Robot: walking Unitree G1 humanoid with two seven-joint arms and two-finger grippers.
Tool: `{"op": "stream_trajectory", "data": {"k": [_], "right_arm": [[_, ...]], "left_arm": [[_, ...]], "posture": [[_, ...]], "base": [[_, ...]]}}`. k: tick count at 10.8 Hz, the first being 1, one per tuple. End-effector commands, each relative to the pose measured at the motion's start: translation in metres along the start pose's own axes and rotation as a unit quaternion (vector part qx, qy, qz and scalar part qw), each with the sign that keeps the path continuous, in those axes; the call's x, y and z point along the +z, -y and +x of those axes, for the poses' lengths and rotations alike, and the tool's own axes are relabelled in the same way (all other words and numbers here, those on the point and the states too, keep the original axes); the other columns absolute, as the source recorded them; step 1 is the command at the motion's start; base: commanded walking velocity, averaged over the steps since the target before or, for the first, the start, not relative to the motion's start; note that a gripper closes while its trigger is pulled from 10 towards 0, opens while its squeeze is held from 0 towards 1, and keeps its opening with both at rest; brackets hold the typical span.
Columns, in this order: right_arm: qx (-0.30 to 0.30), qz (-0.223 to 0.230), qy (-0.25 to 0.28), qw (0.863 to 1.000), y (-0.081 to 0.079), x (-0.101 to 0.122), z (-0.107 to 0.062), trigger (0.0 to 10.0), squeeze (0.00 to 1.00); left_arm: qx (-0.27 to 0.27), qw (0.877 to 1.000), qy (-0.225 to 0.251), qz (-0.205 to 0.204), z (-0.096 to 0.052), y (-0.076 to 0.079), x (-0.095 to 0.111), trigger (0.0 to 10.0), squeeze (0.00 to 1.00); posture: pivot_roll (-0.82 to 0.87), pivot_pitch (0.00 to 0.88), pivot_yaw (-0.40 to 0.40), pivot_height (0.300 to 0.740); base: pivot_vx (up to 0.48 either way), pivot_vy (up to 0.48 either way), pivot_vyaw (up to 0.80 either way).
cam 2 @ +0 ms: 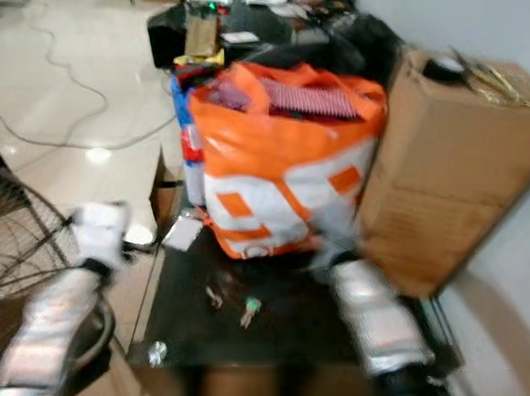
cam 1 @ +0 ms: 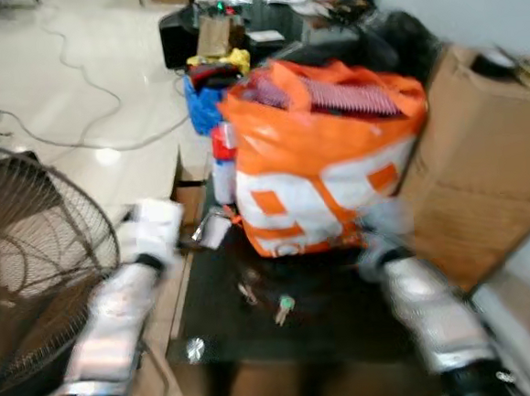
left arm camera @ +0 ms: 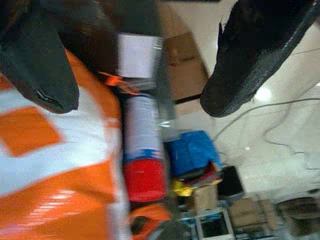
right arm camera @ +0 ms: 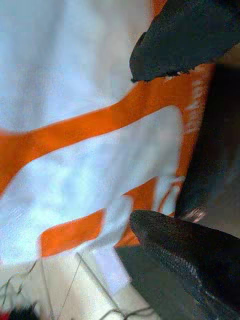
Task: Hang keys on a hook
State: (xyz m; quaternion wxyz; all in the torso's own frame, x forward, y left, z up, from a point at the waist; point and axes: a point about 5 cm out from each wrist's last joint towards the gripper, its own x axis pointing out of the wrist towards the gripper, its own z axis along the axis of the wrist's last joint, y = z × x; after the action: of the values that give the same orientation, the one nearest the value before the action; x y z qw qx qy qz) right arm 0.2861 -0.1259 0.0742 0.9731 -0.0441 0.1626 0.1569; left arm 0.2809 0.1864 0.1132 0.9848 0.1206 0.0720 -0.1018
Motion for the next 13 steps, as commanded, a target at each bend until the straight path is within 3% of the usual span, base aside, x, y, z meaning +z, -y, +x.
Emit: {"op": "stream_trajectory", "data": {"k": [1,2,4,5,6,8,10,11,13], "right_arm": [[-0.015,-0.019,-0.031,0.999,0.017,-0.006,-0.002,10.0,1.0],[0.002,-0.042,-0.072,0.997,0.018,-0.012,0.001,10.0,1.0],[0.046,-0.075,-0.136,0.987,0.014,-0.024,0.006,10.0,1.0],[0.072,-0.065,-0.168,0.981,0.01,-0.03,0.009,10.0,0.57],[0.088,-0.054,-0.195,0.975,0.006,-0.036,0.013,10.0,0.0],[0.115,-0.027,-0.238,0.964,-0.01,-0.057,0.017,10.0,0.0],[0.124,0.015,-0.255,0.959,-0.025,-0.069,0.018,10.0,0.0],[0.132,0.071,-0.244,0.958,-0.034,-0.071,0.018,10.0,0.0],[0.135,0.112,-0.224,0.959,-0.042,-0.075,0.017,10.0,0.0]], "left_arm": [[-0.045,0.999,0.001,-0.003,0.005,0.016,0.005,10.0,0.0],[-0.089,0.996,-0.03,0.013,0.006,0.025,0.0,10.0,0.0],[-0.178,0.983,-0.044,0.027,0.002,0.04,-0.007,10.0,0.0],[-0.227,0.97,-0.072,0.043,-0.006,0.05,-0.017,10.0,0.0],[-0.237,0.966,-0.087,0.054,-0.012,0.053,-0.026,10.0,0.0],[-0.258,0.95,-0.151,0.096,-0.033,0.058,-0.051,10.0,0.0],[-0.266,0.946,-0.163,0.087,-0.05,0.058,-0.055,10.0,0.0],[-0.27,0.947,-0.159,0.071,-0.055,0.061,-0.052,10.0,0.0],[-0.272,0.946,-0.163,0.071,-0.064,0.064,-0.051,10.0,0.0]], "posture": [[0.04,0.0,-0.067,0.74],[0.03,0.0,-0.07,0.74],[0.01,0.0,-0.079,0.74],[-0.01,0.0,-0.085,0.74],[-0.03,0.0,-0.098,0.74],[-0.05,0.0,-0.136,0.74],[-0.07,0.0,-0.141,0.74],[-0.08,0.0,-0.14,0.74],[-0.07,0.0,-0.148,0.74]], "base": [[0.0,0.0,0.0],[0.0,0.0,0.0],[0.0,0.0,0.0],[0.0,0.0,0.0],[0.0,0.0,0.0],[0.0,0.0,0.0],[0.0,0.0,0.0],[0.0,0.0,0.0],[0.0,0.0,0.0]]}}
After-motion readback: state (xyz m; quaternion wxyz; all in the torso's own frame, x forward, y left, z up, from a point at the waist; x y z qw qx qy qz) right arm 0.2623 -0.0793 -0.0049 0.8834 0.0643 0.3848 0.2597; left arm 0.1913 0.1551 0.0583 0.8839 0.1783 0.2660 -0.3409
